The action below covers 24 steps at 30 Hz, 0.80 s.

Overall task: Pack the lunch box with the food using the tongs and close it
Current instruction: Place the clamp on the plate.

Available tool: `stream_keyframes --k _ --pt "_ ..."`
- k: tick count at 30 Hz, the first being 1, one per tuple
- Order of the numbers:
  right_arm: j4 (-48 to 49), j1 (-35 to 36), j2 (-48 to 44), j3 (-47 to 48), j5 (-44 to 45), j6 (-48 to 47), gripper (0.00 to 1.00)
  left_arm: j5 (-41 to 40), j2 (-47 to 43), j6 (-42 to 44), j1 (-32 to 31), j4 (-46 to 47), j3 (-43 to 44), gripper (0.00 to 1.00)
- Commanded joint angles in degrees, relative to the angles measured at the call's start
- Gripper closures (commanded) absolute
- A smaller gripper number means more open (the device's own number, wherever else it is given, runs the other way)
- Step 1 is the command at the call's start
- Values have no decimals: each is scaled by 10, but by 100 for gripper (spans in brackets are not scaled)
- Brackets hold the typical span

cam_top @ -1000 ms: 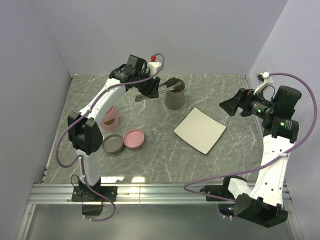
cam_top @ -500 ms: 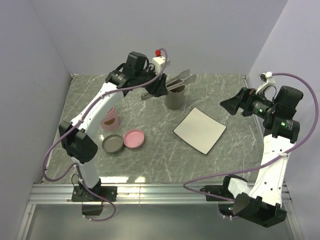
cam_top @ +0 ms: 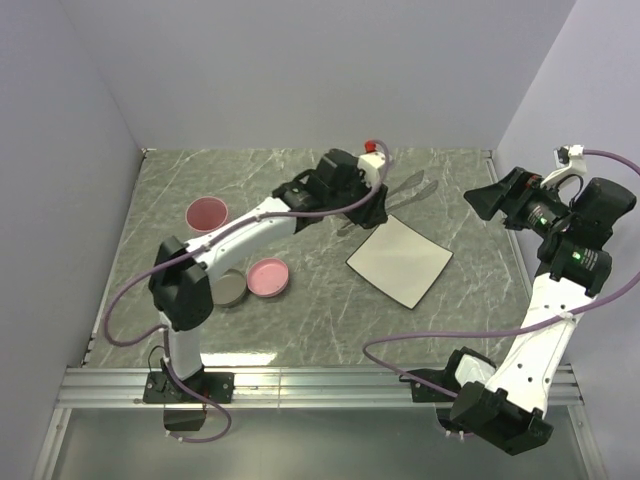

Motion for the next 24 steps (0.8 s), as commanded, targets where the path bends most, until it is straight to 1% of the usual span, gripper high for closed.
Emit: stream_keyframes --k 1,6,10,15,18,24 --pt "30 -5 -10 12 -12 18 0 -51 41 -42 -13 80 1 51" --pt "41 -14 -2 4 -16 23 0 -61 104 -54 -29 87 27 50" --pt "41 -16 4 5 -20 20 0 -73 149 -49 -42 99 39 50" --pt "39 -17 0 3 -13 14 0 -79 198 -38 -51 93 67 50" --pt "39 -19 -2 -1 -7 11 0 -74 215 -33 -55 86 81 50" --pt "37 -20 -1 1 -13 11 0 -72 239 -36 -68 85 76 49"
